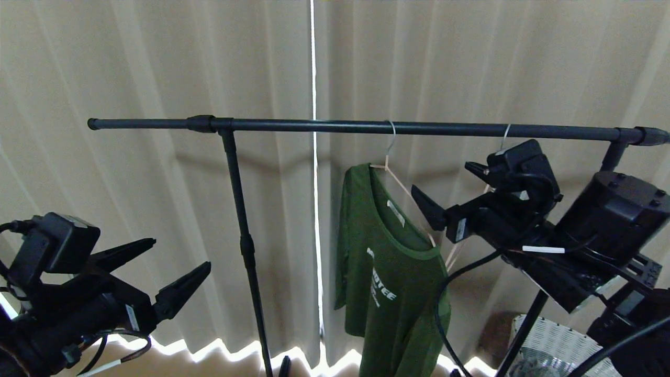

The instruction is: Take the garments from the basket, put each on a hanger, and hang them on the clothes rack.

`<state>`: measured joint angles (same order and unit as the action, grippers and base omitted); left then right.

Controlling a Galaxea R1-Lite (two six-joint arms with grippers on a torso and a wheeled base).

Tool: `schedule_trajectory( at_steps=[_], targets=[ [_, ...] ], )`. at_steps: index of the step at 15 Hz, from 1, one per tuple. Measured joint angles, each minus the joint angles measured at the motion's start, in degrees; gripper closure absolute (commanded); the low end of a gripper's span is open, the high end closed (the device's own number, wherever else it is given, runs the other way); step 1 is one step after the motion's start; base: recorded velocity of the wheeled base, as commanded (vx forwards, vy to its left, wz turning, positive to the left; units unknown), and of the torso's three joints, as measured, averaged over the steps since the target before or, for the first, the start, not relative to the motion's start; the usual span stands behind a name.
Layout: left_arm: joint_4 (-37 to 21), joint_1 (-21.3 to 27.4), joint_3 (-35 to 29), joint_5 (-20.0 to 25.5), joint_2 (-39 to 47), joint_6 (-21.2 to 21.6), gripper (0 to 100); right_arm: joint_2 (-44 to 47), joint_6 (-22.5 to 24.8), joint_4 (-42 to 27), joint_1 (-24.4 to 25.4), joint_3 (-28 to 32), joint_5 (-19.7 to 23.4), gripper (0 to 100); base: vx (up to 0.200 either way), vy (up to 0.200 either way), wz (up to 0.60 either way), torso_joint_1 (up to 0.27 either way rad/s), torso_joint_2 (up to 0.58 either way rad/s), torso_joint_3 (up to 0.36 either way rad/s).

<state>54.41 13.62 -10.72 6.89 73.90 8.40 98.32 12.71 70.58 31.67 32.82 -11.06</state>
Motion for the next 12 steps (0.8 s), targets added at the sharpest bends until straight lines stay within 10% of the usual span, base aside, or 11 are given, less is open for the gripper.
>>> schedule_trajectory(
  at_steps=[7, 12],
  targets=[
    [-0.02, 0.0, 3.64, -0.02, -0.63, 0.0, 0, -13.62, 0.11, -1.74, -8.33, -11.92, 0.02, 0, 0.0, 0.0, 0.0, 0.0, 0.0, 0.0],
    [-0.55, -6.13, 8.18, -0.11, -10.62, 0.73, 0, -24.72, -2.57, -23.48, -20.93, -16.25, 0.22, 0, 0.0, 0.0, 0.0, 0.0, 0.0, 0.0]
  ],
)
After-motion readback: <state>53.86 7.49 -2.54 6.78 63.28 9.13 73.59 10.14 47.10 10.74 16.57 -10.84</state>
